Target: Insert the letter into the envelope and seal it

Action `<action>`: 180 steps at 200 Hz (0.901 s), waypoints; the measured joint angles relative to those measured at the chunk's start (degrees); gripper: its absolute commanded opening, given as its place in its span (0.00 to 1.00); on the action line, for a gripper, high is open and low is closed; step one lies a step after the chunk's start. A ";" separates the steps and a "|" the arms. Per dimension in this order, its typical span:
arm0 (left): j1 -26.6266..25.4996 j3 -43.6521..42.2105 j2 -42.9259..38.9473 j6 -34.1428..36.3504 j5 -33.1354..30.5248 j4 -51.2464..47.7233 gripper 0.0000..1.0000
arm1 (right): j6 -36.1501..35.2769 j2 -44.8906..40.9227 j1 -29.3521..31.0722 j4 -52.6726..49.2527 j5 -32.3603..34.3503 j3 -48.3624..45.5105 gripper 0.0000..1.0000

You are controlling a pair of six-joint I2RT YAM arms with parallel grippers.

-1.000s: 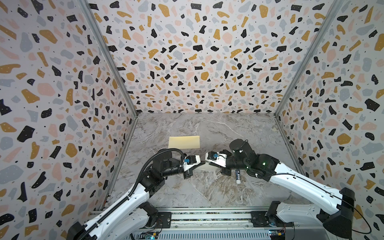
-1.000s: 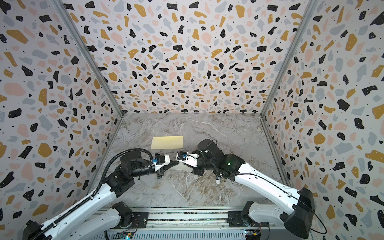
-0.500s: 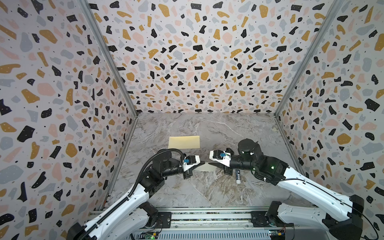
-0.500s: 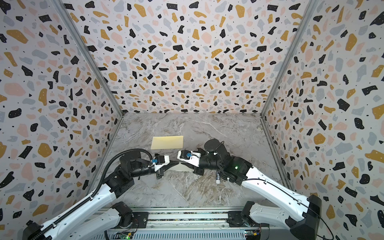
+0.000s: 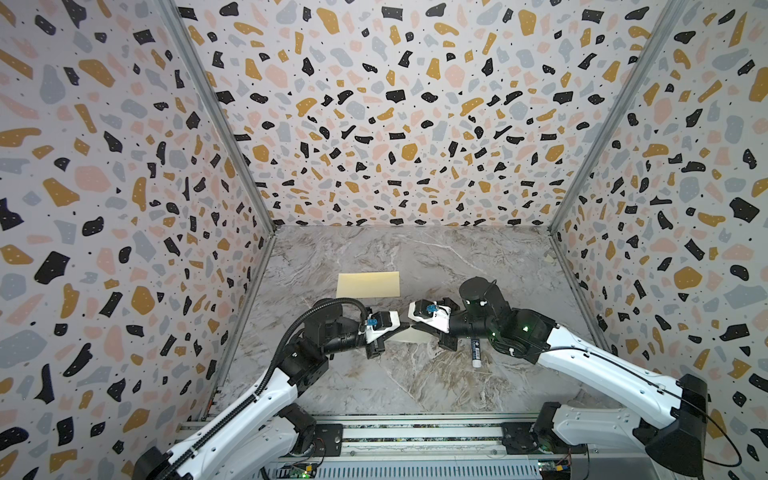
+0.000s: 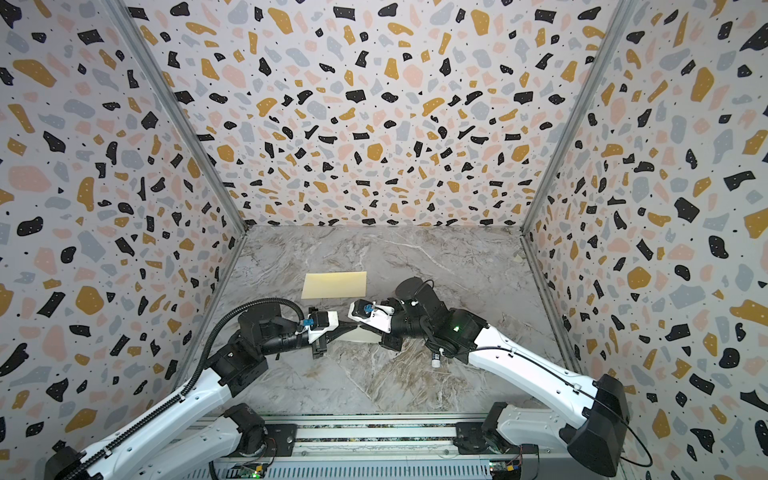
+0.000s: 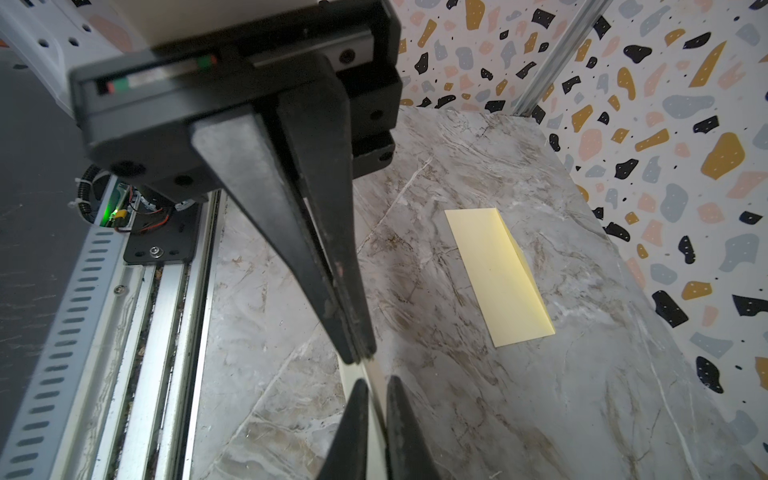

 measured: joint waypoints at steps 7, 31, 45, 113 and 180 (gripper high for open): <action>0.00 -0.02 0.00 0.00 -0.04 -0.02 0.00 | 0.00 0.11 0.00 -0.02 0.02 0.00 0.05; 0.00 -0.20 -0.11 0.00 -0.17 -0.04 0.00 | -0.04 0.33 -0.02 -0.15 0.11 0.00 0.02; 0.00 -0.31 -0.17 0.02 -0.17 -0.07 0.00 | -0.04 0.39 -0.13 -0.20 0.13 0.00 0.02; 0.00 -0.31 -0.22 0.04 -0.39 0.00 0.00 | -0.09 0.39 -1.53 -0.39 -1.36 0.00 0.02; 0.00 -0.35 -0.44 0.07 -0.87 0.33 0.00 | -0.13 0.35 -3.15 -0.52 -3.39 -0.22 0.03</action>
